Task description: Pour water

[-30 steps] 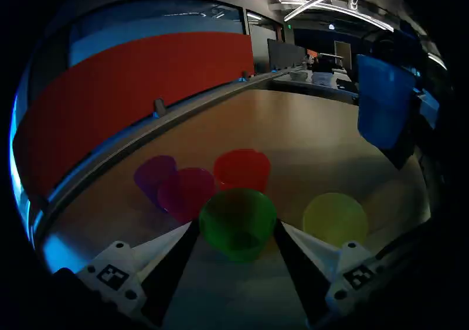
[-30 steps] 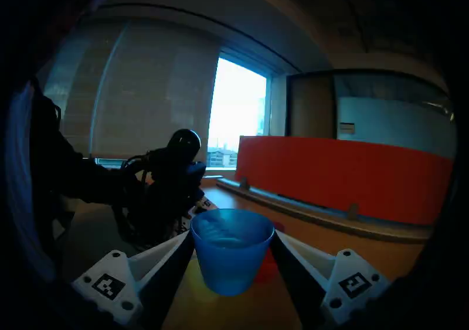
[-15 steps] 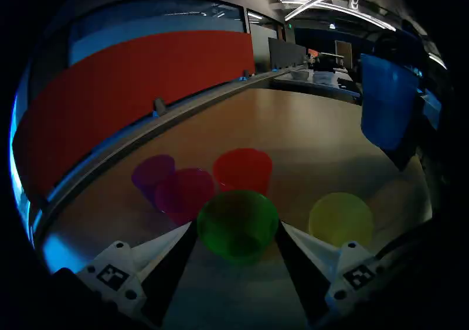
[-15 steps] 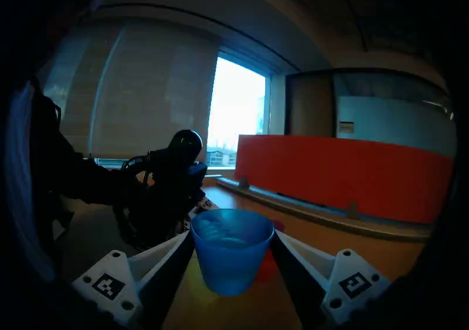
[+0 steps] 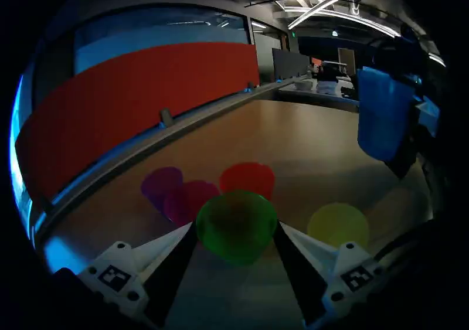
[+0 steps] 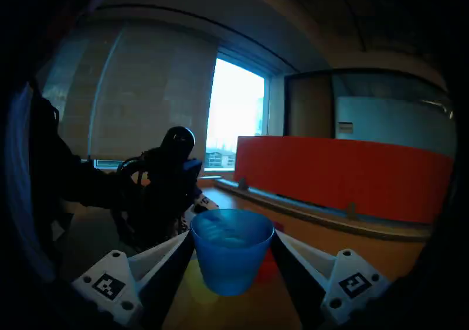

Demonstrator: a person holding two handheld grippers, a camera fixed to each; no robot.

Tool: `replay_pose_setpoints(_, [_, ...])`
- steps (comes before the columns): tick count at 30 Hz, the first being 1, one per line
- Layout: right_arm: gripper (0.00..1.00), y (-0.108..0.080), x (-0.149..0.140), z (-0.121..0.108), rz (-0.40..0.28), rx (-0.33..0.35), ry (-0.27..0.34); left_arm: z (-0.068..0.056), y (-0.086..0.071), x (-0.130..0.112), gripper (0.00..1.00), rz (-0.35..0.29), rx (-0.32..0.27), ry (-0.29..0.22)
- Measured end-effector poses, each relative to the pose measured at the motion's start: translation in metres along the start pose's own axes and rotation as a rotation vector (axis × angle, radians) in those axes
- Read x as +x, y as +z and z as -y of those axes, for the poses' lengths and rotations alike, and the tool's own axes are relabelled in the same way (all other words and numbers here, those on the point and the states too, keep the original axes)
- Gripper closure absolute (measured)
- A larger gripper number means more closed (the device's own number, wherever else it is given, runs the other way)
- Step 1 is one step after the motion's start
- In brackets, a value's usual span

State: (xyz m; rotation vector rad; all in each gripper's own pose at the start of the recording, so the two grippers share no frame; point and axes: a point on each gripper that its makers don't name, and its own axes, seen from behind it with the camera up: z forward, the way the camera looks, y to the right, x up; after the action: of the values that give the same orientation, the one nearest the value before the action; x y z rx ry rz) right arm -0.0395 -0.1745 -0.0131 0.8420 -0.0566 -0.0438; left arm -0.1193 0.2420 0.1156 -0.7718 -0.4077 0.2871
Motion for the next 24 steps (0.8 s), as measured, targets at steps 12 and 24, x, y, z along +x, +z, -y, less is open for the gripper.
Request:
replay_pose_setpoints(12, [0.09,0.004,0.009,0.006,-0.001,0.008,-0.006,0.005,-0.031,0.024,0.11,-0.066,0.022,-0.030])
replay_pose_setpoints(24, [0.09,0.008,0.019,0.015,-0.001,0.023,-0.026,0.010,-0.068,0.045,0.11,-0.146,0.061,-0.045])
